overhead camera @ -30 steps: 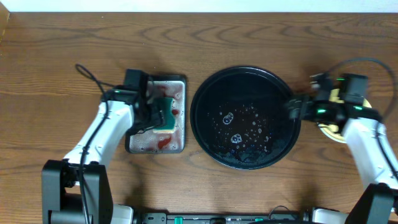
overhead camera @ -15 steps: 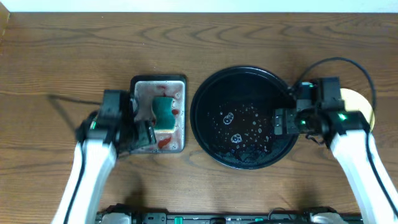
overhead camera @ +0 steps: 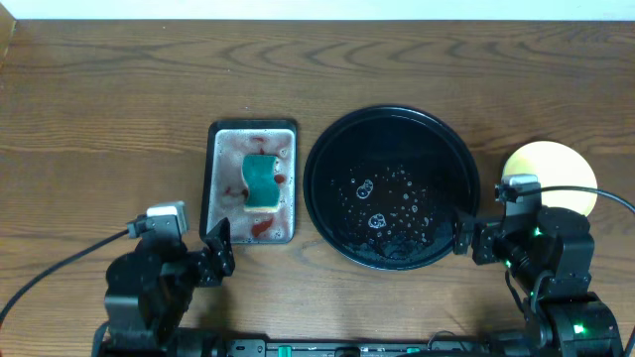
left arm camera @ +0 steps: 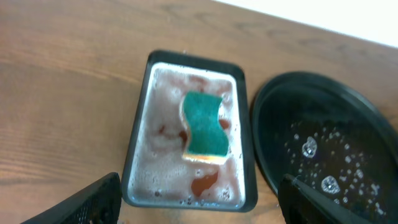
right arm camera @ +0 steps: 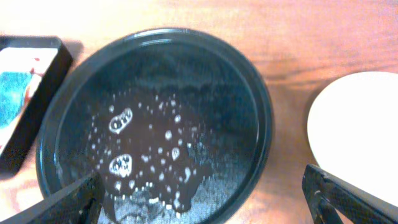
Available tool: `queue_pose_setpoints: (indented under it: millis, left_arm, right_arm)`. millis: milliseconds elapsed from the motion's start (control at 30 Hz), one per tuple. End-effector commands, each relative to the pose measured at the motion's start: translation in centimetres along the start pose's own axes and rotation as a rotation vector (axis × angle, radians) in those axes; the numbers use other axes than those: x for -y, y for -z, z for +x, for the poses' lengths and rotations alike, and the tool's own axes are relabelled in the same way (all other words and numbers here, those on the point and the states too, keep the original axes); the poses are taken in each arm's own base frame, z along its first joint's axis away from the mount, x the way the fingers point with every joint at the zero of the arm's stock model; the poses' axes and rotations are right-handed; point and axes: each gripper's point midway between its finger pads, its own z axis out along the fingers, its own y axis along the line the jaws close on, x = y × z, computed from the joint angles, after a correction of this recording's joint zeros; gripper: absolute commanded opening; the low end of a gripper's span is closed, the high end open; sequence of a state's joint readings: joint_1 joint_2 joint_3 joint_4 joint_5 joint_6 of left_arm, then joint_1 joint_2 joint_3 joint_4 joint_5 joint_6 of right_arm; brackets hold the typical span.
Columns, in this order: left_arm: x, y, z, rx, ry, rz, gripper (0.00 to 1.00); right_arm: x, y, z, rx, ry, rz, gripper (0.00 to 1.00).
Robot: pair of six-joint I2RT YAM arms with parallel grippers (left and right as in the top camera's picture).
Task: Clean dirty plates on tray and stack at the side
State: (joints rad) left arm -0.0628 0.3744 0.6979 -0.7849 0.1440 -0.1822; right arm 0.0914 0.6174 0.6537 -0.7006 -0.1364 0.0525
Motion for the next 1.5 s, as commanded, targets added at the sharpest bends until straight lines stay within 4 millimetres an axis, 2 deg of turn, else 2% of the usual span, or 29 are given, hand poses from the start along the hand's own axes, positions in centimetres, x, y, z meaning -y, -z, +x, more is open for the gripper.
queue_pose_setpoints:
  millis: [0,267,567,667,800,1100,1300,1467]
  left_arm:
    - [0.1,0.3,0.0,0.021,-0.019,0.008,0.80]
    - [0.1,0.3,0.0,0.020,-0.019,0.008,0.80]
    - [0.1,0.3,0.0,0.020,-0.019,0.008,0.80]
    - [0.1,0.3,0.0,0.020,-0.019,0.008,0.81]
    - [0.1,0.3,0.0,0.020,-0.019,0.008,0.81]
    - [0.1,0.3,0.0,0.020,-0.019,0.008,0.81]
    - [0.1,0.3,0.0,0.020,-0.019,0.008,0.81]
    - [0.1,0.3,0.0,0.020,-0.019,0.008,0.81]
  right_arm:
    - [0.1,0.0,1.5,-0.050,-0.015,0.010,0.99]
    - [0.2,0.3,4.4,-0.170,-0.030,0.017,0.99]
    - [0.3,0.7,6.1,-0.235,-0.038,0.021,0.99]
    - [0.4,1.6,4.2,-0.110,-0.015,0.032,0.99]
    - [0.1,2.7,0.7,0.144,0.053,0.020,0.99]
    - [-0.7,2.5,-2.2,0.581,0.106,-0.033,0.99]
    - [0.3,1.8,-2.5,0.738,0.108,0.010,0.99]
    - [1.1,-0.4,-0.4,0.700,0.098,0.028,0.99]
